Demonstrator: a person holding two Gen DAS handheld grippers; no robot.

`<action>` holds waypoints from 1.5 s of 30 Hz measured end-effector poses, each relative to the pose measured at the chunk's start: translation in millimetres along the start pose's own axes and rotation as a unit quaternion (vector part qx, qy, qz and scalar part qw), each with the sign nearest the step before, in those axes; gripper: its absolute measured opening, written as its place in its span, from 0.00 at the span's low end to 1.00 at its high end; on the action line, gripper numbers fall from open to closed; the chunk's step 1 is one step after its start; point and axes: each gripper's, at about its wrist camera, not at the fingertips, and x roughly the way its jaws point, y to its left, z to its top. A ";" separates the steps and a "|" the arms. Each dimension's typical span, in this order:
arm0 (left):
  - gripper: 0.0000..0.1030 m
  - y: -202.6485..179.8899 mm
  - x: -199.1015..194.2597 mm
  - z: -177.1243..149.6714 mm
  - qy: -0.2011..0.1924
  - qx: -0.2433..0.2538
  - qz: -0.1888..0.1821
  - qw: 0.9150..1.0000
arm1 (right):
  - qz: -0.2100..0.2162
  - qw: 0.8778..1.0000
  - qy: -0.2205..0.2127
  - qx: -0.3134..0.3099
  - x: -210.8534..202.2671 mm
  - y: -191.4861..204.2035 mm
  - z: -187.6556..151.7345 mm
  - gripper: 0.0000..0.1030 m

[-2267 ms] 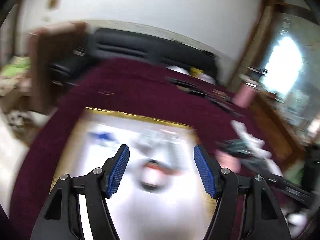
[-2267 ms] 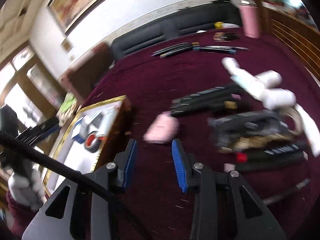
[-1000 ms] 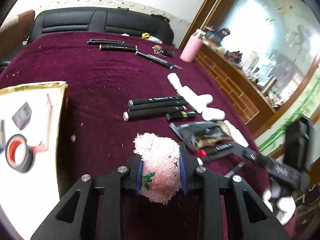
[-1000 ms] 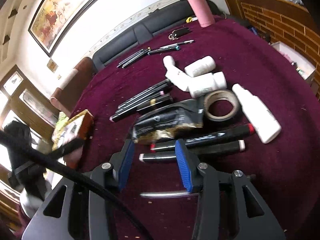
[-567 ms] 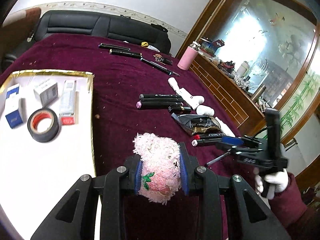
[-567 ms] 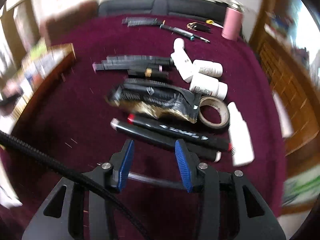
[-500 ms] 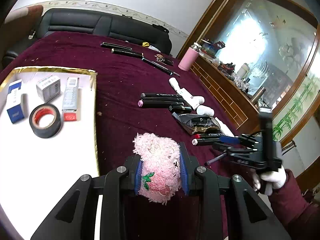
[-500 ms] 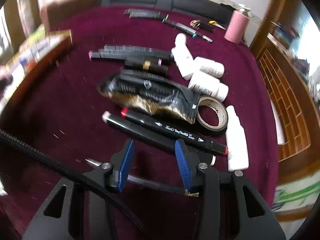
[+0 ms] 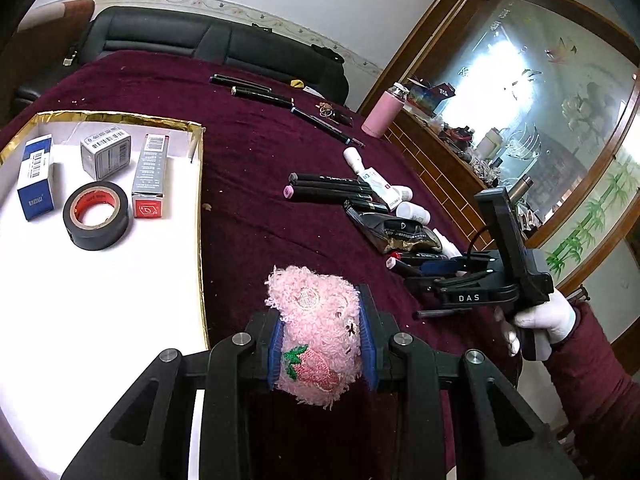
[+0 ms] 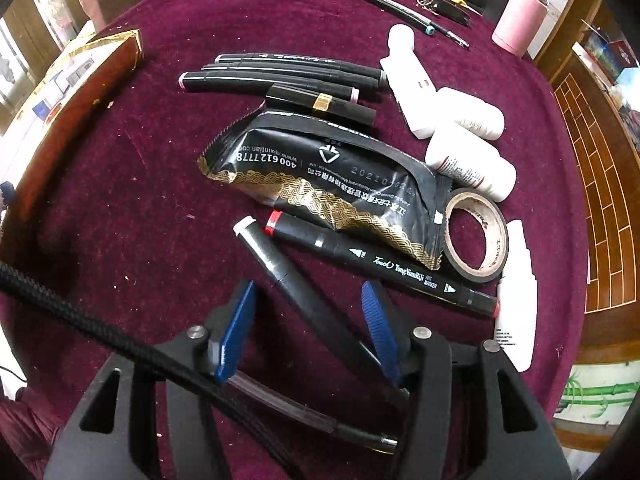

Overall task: Organize objects
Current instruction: 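Grasp the white-capped black marker with the right gripper and lift it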

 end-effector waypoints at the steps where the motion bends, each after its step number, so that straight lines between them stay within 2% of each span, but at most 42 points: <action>1: 0.25 -0.9 -0.2 -0.2 -0.001 0.001 0.001 1.000 | 0.003 1.000 -0.002 -0.003 -1.5 1.3 -1.4 0.38; 4: 0.25 -2.3 -3.0 -1.7 -0.005 0.005 0.006 1.000 | -0.004 1.000 -0.012 -0.025 -7.6 9.8 -8.6 0.21; 7: 0.25 0.3 -7.6 -2.5 -0.012 0.000 0.008 1.000 | 0.001 0.999 -0.028 -0.019 -14.3 10.7 -14.4 0.14; 14: 0.25 11.8 -20.4 -6.5 -0.026 -0.017 0.021 0.999 | 0.053 0.994 -0.092 0.039 -41.6 1.2 -20.8 0.12; 16: 0.25 15.4 -21.8 -7.8 -0.027 -0.023 0.023 0.999 | 0.068 0.993 -0.090 0.048 -41.1 1.2 -18.0 0.12; 18: 0.25 16.5 -23.7 -10.3 -0.026 -0.027 0.024 0.999 | 0.046 0.993 -0.099 0.051 -41.6 0.5 -20.6 0.13; 21: 0.25 15.1 -27.2 -14.5 -0.027 -0.023 0.027 0.999 | 0.049 0.995 -0.079 0.043 -36.8 0.1 -26.3 0.13; 25: 0.25 13.6 -25.7 -15.9 -0.024 -0.023 0.024 0.999 | 0.025 0.999 -0.033 0.027 -17.1 5.8 -37.5 0.25; 26: 0.25 12.2 -23.7 -16.9 -0.023 -0.023 0.022 0.999 | 0.017 0.999 -0.044 0.016 -18.1 9.2 -37.9 0.30; 27: 0.25 11.5 -23.1 -17.4 -0.022 -0.022 0.021 0.999 | 0.010 0.999 -0.039 0.010 -15.7 10.9 -35.2 0.32; 28: 0.25 10.2 -21.6 -18.4 -0.021 -0.021 0.019 0.999 | 0.002 1.000 -0.031 0.007 -14.1 13.1 -31.4 0.38; 29: 0.25 8.6 -20.3 -19.7 -0.019 -0.020 0.017 0.999 | -0.007 1.000 -0.019 0.010 -12.6 11.7 -26.9 0.46; 30: 0.25 7.6 -20.1 -21.1 -0.018 -0.020 0.015 1.000 | -0.027 0.999 -0.001 0.020 -10.0 7.9 -21.9 0.68; 31: 0.25 6.9 -20.3 -22.2 -0.018 -0.019 0.013 1.000 | -0.042 0.998 0.019 0.033 -6.2 2.0 -17.0 0.84; 32: 0.25 6.0 -20.7 -23.3 -0.018 -0.018 0.012 1.000 | -0.036 0.998 0.038 0.046 -1.7 -5.7 -13.0 0.85; 33: 0.25 5.5 -21.7 -24.1 -0.019 -0.017 0.011 1.000 | -0.012 0.996 0.056 0.062 2.6 -14.7 -9.9 0.88; 34: 0.25 5.6 -22.7 -24.2 -0.020 -0.016 0.010 1.000 | 0.005 0.996 0.068 0.064 4.5 -20.0 -6.7 0.89; 35: 0.25 6.2 -24.3 -24.6 -0.023 -0.016 0.009 1.000 | 0.003 0.996 0.076 0.044 5.8 -17.6 -4.5 0.89; 39: 0.25 10.6 -26.7 -26.5 -0.027 -0.020 0.002 0.999 | -0.006 0.997 0.065 0.051 9.2 -22.3 -4.5 1.00; 45: 0.25 12.6 -22.8 -30.1 -0.022 -0.024 -0.014 0.999 | -0.002 0.997 0.049 0.060 9.5 -25.4 -3.7 1.00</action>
